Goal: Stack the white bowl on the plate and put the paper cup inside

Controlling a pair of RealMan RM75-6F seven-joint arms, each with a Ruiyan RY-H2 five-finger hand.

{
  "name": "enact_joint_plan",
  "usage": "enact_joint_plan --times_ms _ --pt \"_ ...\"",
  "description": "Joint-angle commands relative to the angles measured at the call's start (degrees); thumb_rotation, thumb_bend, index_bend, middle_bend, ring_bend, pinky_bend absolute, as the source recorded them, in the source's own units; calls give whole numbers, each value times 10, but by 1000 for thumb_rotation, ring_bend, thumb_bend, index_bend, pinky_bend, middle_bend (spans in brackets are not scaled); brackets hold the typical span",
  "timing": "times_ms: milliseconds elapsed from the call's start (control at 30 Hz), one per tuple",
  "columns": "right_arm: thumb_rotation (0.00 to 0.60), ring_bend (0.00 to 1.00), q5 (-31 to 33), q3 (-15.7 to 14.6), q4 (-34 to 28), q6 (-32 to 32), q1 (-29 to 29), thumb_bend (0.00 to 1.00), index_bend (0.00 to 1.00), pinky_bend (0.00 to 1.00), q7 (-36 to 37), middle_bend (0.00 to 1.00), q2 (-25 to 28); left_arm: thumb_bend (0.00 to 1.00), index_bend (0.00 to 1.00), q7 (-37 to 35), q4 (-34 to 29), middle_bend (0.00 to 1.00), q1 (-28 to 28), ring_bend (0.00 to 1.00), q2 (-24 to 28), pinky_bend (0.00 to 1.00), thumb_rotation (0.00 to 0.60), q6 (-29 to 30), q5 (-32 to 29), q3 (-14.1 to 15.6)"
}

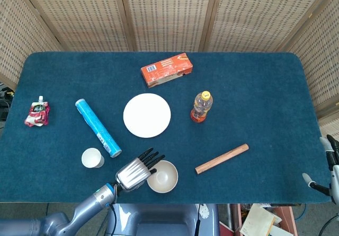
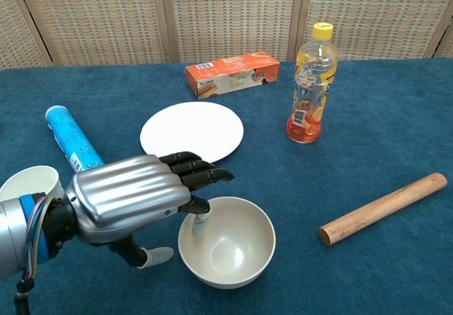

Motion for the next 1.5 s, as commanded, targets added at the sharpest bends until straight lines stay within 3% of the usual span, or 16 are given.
enact_joint_plan --times_ms 33,367,767,1200,1500 --pt "600 0 0 0 1 0 0 170 0 0 2 0 0 341 449 5 5 0 -3 0 -6 0 600 1 -4 2" --pt "600 0 -4 0 4 3 -2 170 0 0 16 0 3 462 538 7 27 0 -9 0 -26 0 600 25 6 15" --pt "600 0 -5 0 5 6 -4 170 0 0 22 0 3 481 587 -19 31 0 -9 0 -16 0 600 56 12 15" --pt "600 0 -6 -1 6 6 -5 170 0 0 23 0 3 481 604 -51 -19 0 -13 0 80 0 600 109 9 -34" --pt "600 0 -6 -1 5 5 -5 170 0 0 23 0 4 481 615 -73 -28 0 -14 0 129 0 600 131 -25 -72"
